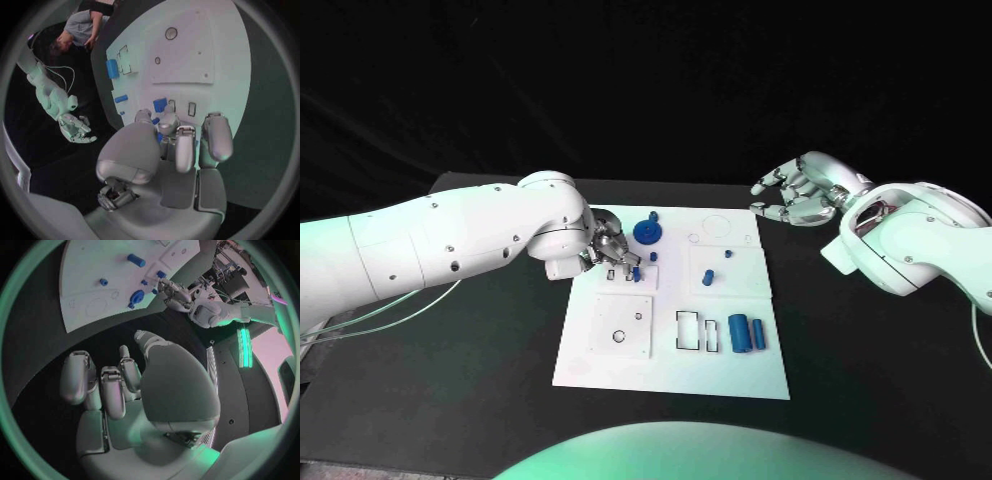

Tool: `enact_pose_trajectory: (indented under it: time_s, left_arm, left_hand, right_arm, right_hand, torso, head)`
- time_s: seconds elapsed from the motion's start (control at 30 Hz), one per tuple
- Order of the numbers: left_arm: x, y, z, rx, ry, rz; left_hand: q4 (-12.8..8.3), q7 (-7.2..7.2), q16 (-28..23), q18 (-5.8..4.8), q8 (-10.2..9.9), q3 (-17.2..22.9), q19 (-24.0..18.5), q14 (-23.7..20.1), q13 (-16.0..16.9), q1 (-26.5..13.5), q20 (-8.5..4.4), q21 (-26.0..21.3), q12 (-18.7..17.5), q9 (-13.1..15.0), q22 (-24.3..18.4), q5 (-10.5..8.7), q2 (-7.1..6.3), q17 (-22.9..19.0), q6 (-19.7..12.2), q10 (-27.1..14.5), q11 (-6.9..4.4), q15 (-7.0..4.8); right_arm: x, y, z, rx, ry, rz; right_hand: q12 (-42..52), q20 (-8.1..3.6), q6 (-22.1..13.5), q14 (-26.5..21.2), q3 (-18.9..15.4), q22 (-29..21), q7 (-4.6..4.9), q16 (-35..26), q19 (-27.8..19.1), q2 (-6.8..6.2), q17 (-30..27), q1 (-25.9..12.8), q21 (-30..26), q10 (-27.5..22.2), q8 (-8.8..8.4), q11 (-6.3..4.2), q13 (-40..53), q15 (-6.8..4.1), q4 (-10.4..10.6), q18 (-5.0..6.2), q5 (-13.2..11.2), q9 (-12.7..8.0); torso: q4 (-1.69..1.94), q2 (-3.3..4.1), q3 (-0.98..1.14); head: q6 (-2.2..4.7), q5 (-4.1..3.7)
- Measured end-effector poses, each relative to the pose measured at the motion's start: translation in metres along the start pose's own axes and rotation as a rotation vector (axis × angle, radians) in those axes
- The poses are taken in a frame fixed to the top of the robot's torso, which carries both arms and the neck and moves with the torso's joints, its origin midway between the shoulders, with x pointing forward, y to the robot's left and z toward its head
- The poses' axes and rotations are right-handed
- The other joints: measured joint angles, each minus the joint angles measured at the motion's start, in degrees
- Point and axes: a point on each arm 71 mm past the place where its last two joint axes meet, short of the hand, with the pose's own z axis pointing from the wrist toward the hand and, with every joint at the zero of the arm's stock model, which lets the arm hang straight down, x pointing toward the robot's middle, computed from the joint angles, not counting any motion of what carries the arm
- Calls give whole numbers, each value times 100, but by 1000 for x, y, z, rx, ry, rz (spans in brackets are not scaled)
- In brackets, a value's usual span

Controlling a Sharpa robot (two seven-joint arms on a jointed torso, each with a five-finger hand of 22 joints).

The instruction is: Assemble the parts on the task board

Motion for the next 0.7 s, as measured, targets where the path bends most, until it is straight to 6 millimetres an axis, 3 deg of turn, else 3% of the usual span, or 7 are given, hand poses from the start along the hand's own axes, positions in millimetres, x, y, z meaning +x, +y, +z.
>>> enact_pose_trajectory:
  time_s: [0.17,0.7]
  left_arm:
    - [0,-2,1,1,1,1]
    - [2,-3,2,-2,16,10]
  left_hand:
    - [0,-3,0,0,0,0,0,0,16,39,0,0,0,17,16,203,-7,0,-4,-21,-21,0]
    - [0,-19,0,0,81,0,0,21,50,197,0,1,0,54,35,203,45,0,-19,-21,-21,-21]
  right_arm:
    - [0,0,0,0,0,0]
    - [1,0,1,2,2,-1]
  right_hand:
    - [0,0,0,0,0,0,0,0,0,0,0,0,0,0,0,0,0,0,0,0,23,0]
    - [0,0,0,0,32,-2,0,0,0,0,0,0,-20,0,0,0,0,0,1,0,52,4]
  torso:
    - [-2,1,0]
    - [8,2,2]
  head:
    - [-5,-3]
    - [-44,-19]
